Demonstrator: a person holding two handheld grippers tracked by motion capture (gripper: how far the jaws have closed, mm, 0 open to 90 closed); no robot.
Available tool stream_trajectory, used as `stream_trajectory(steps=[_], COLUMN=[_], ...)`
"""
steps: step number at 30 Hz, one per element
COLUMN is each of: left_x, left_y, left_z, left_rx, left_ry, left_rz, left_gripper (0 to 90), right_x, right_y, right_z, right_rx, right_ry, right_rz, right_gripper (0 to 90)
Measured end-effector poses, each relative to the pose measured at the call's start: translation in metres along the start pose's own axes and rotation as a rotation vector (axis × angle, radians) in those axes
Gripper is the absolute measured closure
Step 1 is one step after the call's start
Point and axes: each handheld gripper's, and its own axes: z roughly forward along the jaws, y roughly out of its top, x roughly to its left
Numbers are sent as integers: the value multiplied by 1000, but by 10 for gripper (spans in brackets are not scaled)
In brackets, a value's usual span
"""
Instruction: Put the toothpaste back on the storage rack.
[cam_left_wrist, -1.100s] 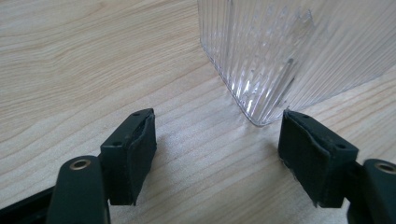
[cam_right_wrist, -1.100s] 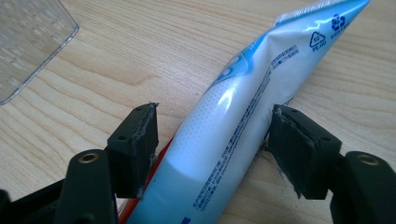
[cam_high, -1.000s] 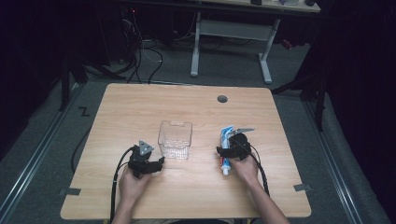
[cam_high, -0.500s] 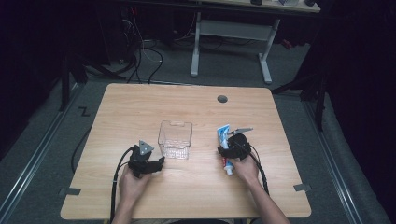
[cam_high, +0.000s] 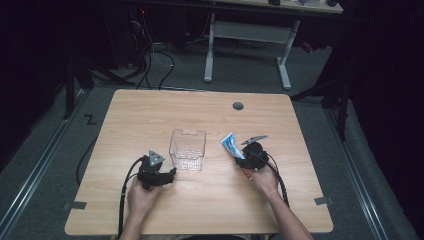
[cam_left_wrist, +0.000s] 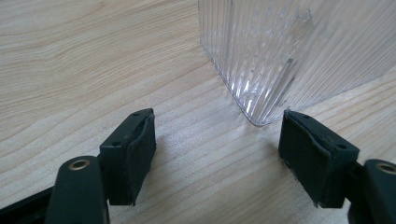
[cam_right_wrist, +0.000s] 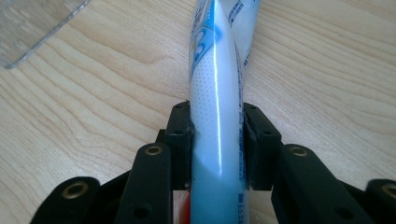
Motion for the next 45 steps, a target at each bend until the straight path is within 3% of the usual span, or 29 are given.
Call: stream_trajectory(steps=[9, 11, 16, 22, 23, 26, 33, 37, 40, 43, 44, 45], left_x=[0, 0, 0, 0, 0, 0, 0, 0, 0, 0, 0, 0], left_y=[0, 0, 0, 0, 0, 0, 0, 0, 0, 0, 0, 0], left_z=[0, 0, 0, 0, 0, 0, 0, 0, 0, 0, 0, 0], left_rx=[0, 0, 0, 0, 0, -1, -1, -1, -1, -1, -1, 1], left_ry=[0, 0, 0, 0, -1, 1, 0, 1, 1, 1, 1, -1], left_rz=[0, 0, 0, -1, 0, -1, -1, -1, -1, 0, -1, 0], left_gripper=[280, 280, 280, 280, 280, 280, 280, 280, 280, 280, 280, 280], right_x=[9, 8, 10, 14, 15, 17, 15, 10, 9, 10, 10, 12], right_y=[12, 18, 31, 41, 44, 44, 44, 48, 49, 53, 53, 56], right_z=[1, 5, 13, 18, 17, 17, 5, -21, -33, -58, -58, -69], right_rx=[89, 129, 171, 184, 168, 127, 43, -56, -98, -178, -178, -212], right_ry=[-49, -42, -63, -87, -93, -112, -44, 6, 25, 57, 57, 85], right_rz=[-76, -78, -98, -134, -150, -180, -138, -106, -102, -102, -102, -106], right_gripper=[668, 623, 550, 619, 677, 694, 696, 694, 694, 694, 694, 694])
